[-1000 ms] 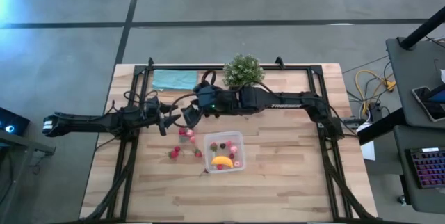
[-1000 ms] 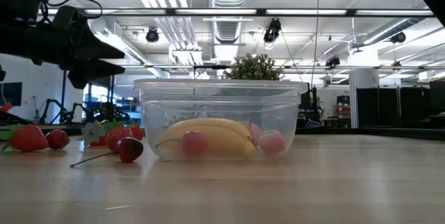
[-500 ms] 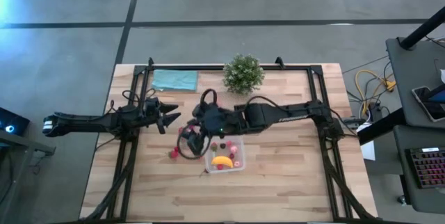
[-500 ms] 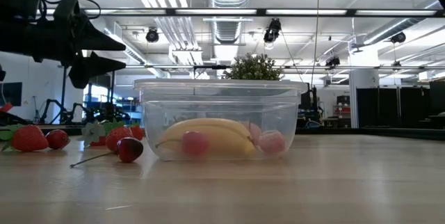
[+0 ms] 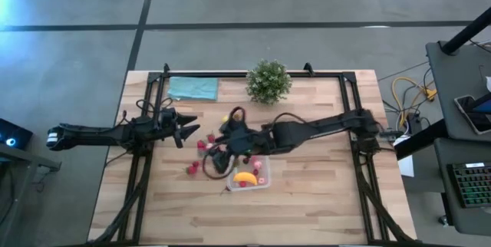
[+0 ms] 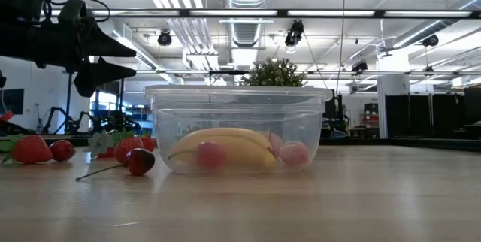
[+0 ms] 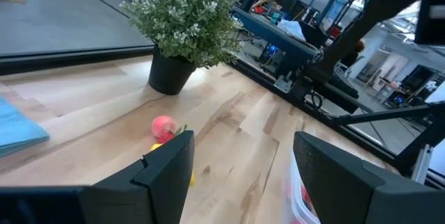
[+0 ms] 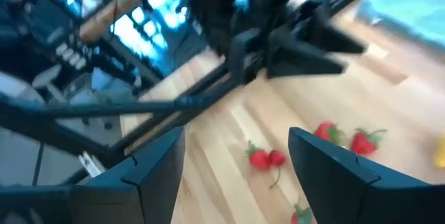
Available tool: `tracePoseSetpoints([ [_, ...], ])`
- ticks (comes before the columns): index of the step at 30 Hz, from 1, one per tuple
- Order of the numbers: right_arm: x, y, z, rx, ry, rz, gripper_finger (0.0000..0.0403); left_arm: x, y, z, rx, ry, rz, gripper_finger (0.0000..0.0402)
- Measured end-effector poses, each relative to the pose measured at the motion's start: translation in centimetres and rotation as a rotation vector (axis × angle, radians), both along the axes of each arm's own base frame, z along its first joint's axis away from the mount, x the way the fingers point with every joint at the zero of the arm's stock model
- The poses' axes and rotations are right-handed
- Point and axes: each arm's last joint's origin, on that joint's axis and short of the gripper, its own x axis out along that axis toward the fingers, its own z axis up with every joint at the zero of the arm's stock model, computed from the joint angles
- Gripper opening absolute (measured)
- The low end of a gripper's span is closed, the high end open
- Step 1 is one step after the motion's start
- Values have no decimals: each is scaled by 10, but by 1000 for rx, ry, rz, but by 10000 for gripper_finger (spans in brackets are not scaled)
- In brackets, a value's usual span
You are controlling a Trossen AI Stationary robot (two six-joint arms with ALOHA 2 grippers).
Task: Pick and placing Produce into tupperware
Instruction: Put the pink peach into the transparent bin
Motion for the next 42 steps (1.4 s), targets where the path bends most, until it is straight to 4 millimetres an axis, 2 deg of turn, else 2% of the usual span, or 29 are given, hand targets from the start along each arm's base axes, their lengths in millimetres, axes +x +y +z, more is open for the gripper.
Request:
tracePoseSetpoints([
  [3,-29,-7,23,-42,-106,-55,251,0,0,-1,-3,7,-17,233],
  [6,-70,-15,47,-86,-217,-79,253,0,-1,-1,-6,6,-37,233],
  [9,-105,-23,51,-108,-284,-76,253,0,-1,-1,-6,6,-43,233],
  [14,-150,-31,34,-103,-330,-62,247,0,-1,-1,-6,7,-43,233],
  [18,-186,-38,8,-4,-245,-92,249,0,-1,-1,-6,6,-43,233],
  [20,-200,-36,-4,-21,-229,-65,251,0,-1,-1,-7,5,-43,233],
  [23,-223,-35,-10,-36,-268,-4,254,0,-1,1,-5,-11,-43,233],
  [31,-292,-54,-28,-49,-368,36,253,0,-1,1,-4,-16,-37,233],
  [36,-324,-63,-41,-76,-440,80,252,0,-1,1,-4,-15,-36,233],
  [42,-352,-70,-59,-102,-516,110,255,0,-1,1,-4,-16,-36,233],
])
